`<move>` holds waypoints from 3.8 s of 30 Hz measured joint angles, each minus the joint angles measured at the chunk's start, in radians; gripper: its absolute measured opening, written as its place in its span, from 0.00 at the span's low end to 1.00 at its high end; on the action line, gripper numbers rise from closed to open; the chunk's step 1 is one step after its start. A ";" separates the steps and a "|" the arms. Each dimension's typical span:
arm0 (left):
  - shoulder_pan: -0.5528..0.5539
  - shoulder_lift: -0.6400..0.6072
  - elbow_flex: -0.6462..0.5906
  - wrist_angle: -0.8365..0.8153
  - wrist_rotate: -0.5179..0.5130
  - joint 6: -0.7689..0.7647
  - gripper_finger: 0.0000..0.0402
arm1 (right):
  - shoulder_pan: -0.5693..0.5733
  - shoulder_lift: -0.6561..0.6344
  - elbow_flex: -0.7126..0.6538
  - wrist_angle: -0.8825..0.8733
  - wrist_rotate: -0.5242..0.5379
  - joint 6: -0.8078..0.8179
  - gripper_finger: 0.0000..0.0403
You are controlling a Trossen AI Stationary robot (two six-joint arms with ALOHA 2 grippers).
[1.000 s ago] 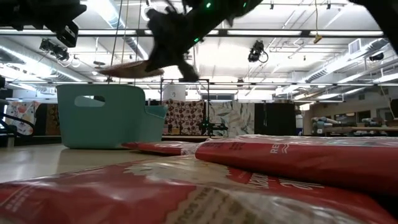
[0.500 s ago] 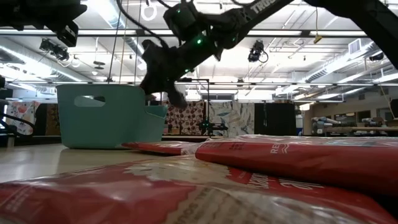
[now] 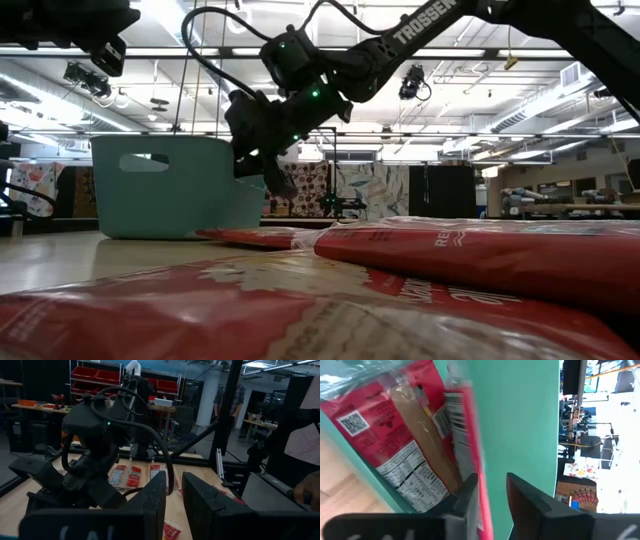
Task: Sort popcorn bags into baskets
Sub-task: Put the red popcorn bag into the green bin
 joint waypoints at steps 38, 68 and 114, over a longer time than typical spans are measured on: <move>0.000 0.000 -0.001 -0.011 0.000 -0.009 0.17 | 0.197 -0.251 0.000 -0.482 0.324 0.329 0.39; 0.000 0.000 -0.001 -0.013 0.001 -0.031 0.17 | 0.485 -0.325 0.000 -1.196 0.459 1.376 0.39; 0.000 0.000 -0.001 0.015 0.000 -0.029 0.17 | 0.315 -0.649 -0.601 -1.196 0.542 2.054 0.51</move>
